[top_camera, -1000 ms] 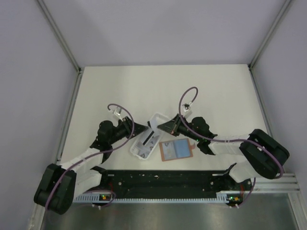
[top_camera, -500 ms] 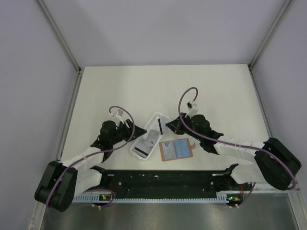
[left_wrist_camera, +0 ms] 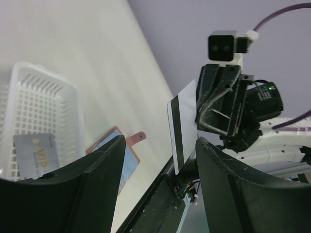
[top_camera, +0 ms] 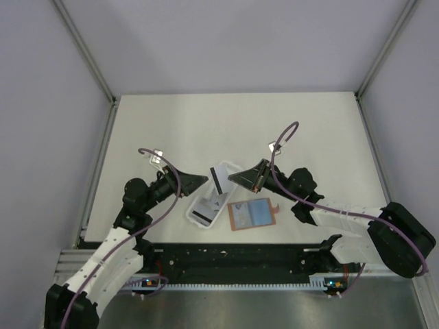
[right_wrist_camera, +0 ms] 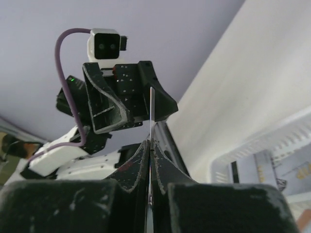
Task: Put the credit cards into the card holder
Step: Insert the credit card into the card holder.
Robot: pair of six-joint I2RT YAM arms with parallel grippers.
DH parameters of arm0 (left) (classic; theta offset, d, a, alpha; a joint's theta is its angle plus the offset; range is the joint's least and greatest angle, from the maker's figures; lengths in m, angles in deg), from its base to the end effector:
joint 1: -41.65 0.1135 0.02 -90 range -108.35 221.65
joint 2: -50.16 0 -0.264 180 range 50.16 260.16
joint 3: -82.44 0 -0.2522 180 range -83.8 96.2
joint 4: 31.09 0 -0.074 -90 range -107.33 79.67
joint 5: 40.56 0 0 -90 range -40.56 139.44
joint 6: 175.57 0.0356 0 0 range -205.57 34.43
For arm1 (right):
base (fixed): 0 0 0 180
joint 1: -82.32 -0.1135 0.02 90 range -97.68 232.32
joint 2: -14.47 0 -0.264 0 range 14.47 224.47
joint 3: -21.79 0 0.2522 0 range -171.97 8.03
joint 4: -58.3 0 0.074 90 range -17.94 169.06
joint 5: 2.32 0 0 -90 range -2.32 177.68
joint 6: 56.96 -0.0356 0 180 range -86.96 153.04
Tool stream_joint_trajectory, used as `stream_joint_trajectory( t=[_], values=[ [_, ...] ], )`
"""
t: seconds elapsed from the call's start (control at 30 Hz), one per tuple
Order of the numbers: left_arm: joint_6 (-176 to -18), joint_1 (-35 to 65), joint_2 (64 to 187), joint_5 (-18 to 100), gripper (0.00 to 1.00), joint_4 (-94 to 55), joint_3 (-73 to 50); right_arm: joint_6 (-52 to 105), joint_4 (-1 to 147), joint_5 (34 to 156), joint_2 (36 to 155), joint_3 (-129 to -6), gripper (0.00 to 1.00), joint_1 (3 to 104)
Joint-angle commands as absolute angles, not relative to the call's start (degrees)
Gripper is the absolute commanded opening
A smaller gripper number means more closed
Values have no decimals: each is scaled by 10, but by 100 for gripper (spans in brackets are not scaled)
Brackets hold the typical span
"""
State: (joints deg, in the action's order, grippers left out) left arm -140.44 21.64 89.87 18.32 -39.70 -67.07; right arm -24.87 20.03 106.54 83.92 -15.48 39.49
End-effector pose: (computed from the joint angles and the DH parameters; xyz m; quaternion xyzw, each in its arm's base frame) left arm 0.1537 -0.0756 0.2406 -0.0251 0.7099 -0.5633 0.4220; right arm 0.1740 0.1769 0.2378 -0.0343 0.6698 0.6349 0.3836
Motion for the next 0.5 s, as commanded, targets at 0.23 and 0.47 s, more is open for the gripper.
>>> stream_joint_trajectory(
  t=[0.23, 0.47],
  values=[
    [-1440, 196, 851, 154, 67, -462, -644, -356, -1, 1167, 861, -159, 0, 400],
    [-1445, 141, 882, 191, 66, -498, -638, -351, 17, 1170, 850, -156, 0, 400]
  ],
)
